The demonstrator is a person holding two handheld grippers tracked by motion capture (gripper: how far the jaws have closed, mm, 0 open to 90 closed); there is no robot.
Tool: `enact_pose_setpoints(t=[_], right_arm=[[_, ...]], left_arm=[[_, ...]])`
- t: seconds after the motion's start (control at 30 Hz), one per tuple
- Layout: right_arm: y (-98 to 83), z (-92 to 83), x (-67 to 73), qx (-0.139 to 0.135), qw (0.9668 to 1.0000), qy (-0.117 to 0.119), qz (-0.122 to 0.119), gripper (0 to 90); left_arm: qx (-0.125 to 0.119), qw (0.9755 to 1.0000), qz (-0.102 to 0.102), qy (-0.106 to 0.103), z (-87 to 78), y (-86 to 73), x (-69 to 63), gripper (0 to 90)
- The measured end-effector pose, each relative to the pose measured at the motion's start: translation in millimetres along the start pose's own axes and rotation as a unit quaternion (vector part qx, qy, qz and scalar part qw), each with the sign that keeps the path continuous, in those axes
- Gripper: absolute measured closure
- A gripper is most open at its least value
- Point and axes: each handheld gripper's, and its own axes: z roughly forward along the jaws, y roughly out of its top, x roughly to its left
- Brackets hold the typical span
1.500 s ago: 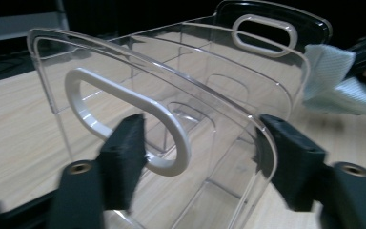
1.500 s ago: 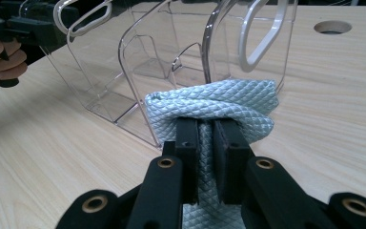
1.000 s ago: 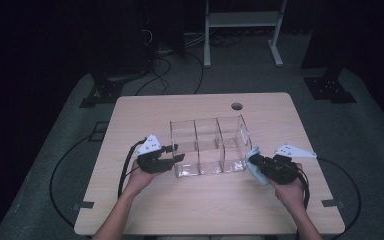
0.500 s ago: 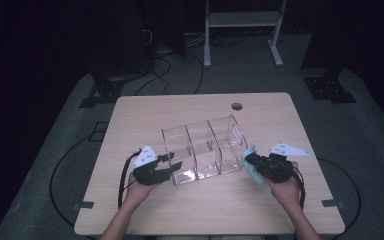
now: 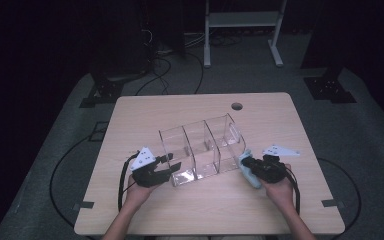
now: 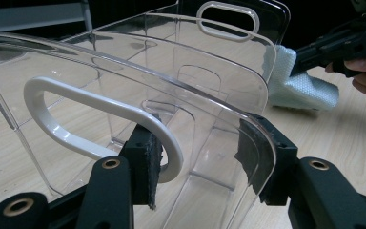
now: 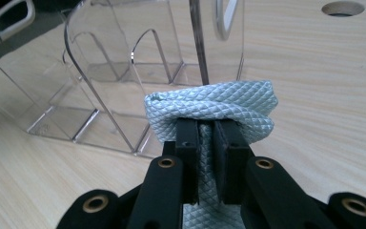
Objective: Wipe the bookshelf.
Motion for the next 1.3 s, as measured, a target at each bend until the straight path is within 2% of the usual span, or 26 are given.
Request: enact_pose_setpoints(t=[0.17,0.27,0.43,0.5,0.57,0.67,0.83,0.9,1.0,1.1,1.27,1.3], right_arm=[[17.4,-15.1,5.9,-0.038,0.9992,-0.001,-0.015,81.4],[15.6,-10.5,4.4,-0.034,0.9993,-0.003,-0.017,81.4],[-6.8,16.8,-5.6,0.014,0.9998,-0.001,0.011,81.4],[-14.4,28.6,-9.0,0.038,0.9992,-0.009,0.011,81.4],[-18.4,35.2,-10.0,0.051,0.9986,-0.012,0.009,81.3],[-15.1,33.1,-7.9,0.045,0.9989,-0.015,0.006,81.3],[-1.5,18.2,-3.0,0.004,0.9999,-0.012,0.002,81.2],[-3.2,19.8,-3.4,0.008,0.9999,-0.011,0.004,81.2],[-12.9,31.2,-6.6,0.038,0.9991,-0.015,0.008,81.2],[-15.1,35.2,-7.3,0.049,0.9986,-0.014,0.013,81.2],[-4.0,22.4,-2.9,0.010,0.9999,-0.011,0.006,81.1],[-3.8,21.3,-2.9,0.010,0.9999,-0.009,0.010,81.0]], left_arm=[[0.000,1.0000,-0.001,0.001,0.3,0.1,-0.2,50.2],[0.000,1.0000,-0.002,0.000,0.5,-0.1,-0.7,50.0],[-0.001,1.0000,-0.006,-0.005,0.5,-0.3,1.3,49.4],[-0.001,1.0000,-0.006,-0.004,0.4,-0.4,1.0,49.2],[0.001,1.0000,-0.005,-0.004,-0.1,-0.7,0.7,49.0],[0.001,1.0000,-0.005,-0.003,-0.2,-0.8,0.3,49.0],[0.002,1.0000,-0.004,-0.002,-0.1,-0.9,-0.2,49.0],[0.003,1.0000,-0.003,-0.002,-0.4,-0.9,-0.5,49.0],[0.003,1.0000,-0.003,-0.001,-0.6,-0.9,-0.9,48.9],[0.002,1.0000,-0.002,-0.001,-0.9,-1.2,-0.8,48.9],[0.001,1.0000,-0.002,-0.001,-0.4,-1.3,-0.8,48.9],[0.003,1.0000,0.001,0.001,-0.5,-1.2,-1.1,48.9]])
